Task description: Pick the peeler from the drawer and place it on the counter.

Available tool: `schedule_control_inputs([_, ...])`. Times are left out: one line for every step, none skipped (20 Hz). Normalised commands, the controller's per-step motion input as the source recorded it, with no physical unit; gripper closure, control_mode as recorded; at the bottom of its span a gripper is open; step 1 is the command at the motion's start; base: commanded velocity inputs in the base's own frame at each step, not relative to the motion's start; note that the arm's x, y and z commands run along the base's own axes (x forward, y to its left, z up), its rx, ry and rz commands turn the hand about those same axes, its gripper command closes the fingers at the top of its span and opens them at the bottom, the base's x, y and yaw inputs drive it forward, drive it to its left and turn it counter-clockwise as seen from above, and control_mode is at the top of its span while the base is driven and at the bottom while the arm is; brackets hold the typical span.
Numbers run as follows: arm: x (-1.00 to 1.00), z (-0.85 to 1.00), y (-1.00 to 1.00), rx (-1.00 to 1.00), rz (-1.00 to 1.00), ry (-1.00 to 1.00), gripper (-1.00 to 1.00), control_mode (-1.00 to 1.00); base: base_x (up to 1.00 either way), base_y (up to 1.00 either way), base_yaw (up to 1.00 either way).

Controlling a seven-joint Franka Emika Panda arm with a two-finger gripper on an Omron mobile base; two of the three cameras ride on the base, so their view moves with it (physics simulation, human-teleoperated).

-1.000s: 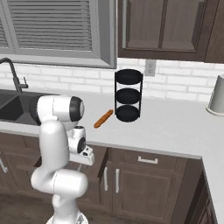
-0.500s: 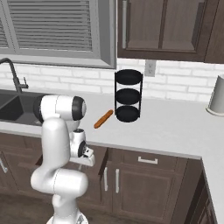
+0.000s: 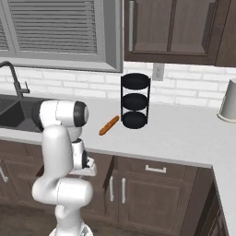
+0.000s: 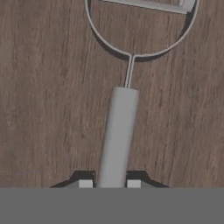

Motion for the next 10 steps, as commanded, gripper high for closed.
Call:
schedule_control_inputs([-0.43,0.0,0.0,0.0,0.43,0.0,1.0,-1.0,0.0,0.0,0.0])
schedule_control_inputs([-0.39,0.0,0.0,0.0,0.45,0.0,1.0,-1.0,0.0,0.0,0.0])
schedule_control_inputs([-0.29,0.0,0.0,0.0,0.47,0.0,1.0,-1.0,0.0,0.0,0.0])
schedule_control_inputs([-0.17,0.0,0.0,-0.01,0.49,0.0,1.0,-1.0,0.0,0.0,0.0])
schedule_control_inputs([-0.17,0.09,0.0,-0.04,0.51,0.0,1.0,-1.0,0.0,0.0,0.0])
schedule_control_inputs([-0.19,0.29,0.0,-0.01,0.54,0.0,1.0,-1.0,0.0,0.0,0.0])
schedule_control_inputs([-0.22,0.49,0.0,0.0,0.57,0.0,1.0,-1.0,0.0,0.0,0.0])
schedule_control_inputs([-0.24,0.64,0.0,0.0,0.59,0.0,1.0,-1.0,0.0,0.0,0.0])
schedule_control_inputs([-0.21,0.69,0.0,0.0,0.62,0.0,1.0,-1.0,0.0,0.0,0.0])
schedule_control_inputs([-0.19,0.69,0.0,0.0,0.64,0.0,1.0,-1.0,0.0,0.0,0.0])
